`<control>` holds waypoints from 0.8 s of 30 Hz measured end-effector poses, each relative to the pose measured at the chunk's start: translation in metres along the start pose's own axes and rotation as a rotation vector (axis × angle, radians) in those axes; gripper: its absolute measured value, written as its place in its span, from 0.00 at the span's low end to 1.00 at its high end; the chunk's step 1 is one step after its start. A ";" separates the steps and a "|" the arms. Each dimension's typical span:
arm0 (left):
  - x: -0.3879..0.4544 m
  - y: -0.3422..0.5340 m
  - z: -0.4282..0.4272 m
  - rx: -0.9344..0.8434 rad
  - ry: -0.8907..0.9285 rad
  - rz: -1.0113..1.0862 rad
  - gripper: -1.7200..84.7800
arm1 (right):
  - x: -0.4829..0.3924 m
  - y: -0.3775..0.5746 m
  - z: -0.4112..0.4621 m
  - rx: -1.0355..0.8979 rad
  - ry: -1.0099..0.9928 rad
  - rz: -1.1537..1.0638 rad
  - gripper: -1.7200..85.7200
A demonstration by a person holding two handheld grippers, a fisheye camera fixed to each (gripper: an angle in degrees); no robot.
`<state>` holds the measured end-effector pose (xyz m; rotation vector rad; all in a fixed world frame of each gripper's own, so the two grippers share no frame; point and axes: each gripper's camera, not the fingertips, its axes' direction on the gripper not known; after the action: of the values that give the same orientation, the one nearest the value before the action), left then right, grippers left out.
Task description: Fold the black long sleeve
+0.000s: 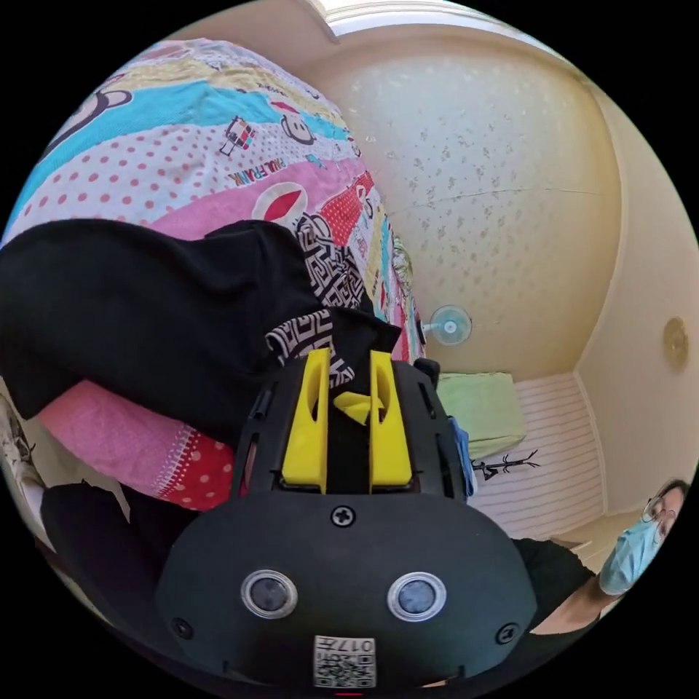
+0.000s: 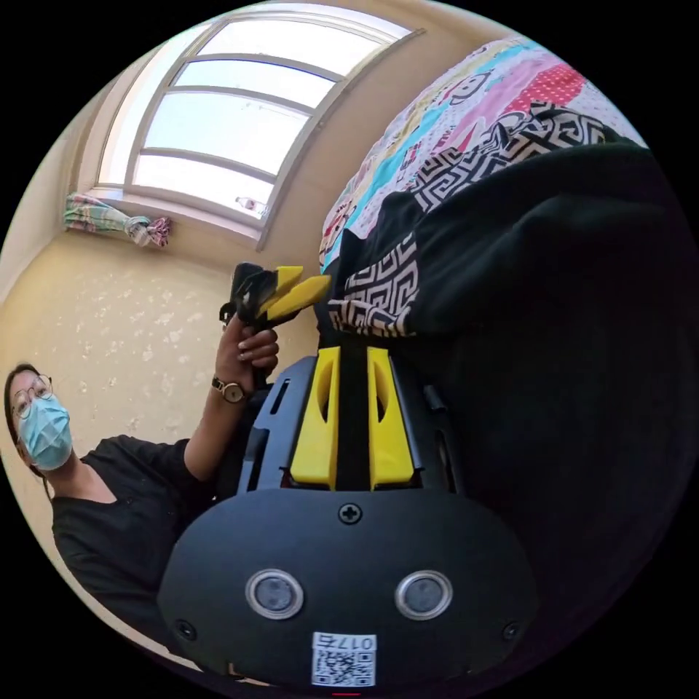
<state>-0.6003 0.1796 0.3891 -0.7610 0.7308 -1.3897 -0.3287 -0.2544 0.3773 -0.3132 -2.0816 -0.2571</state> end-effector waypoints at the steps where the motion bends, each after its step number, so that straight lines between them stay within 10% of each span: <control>1: -0.002 -0.005 0.006 -0.022 -0.036 -0.019 0.15 | -0.006 -0.003 -0.012 0.008 0.060 -0.013 0.12; 13: 0.053 -0.002 0.016 -0.060 -0.175 0.167 0.13 | 0.004 -0.082 -0.054 0.062 0.782 0.172 0.16; 24: 0.037 -0.006 0.082 -0.299 -0.248 0.103 0.01 | 0.083 -0.033 -0.051 0.285 0.644 0.303 0.13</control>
<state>-0.5349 0.1452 0.4404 -1.0933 0.7790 -1.0810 -0.3388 -0.2913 0.4724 -0.3161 -1.3882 0.1146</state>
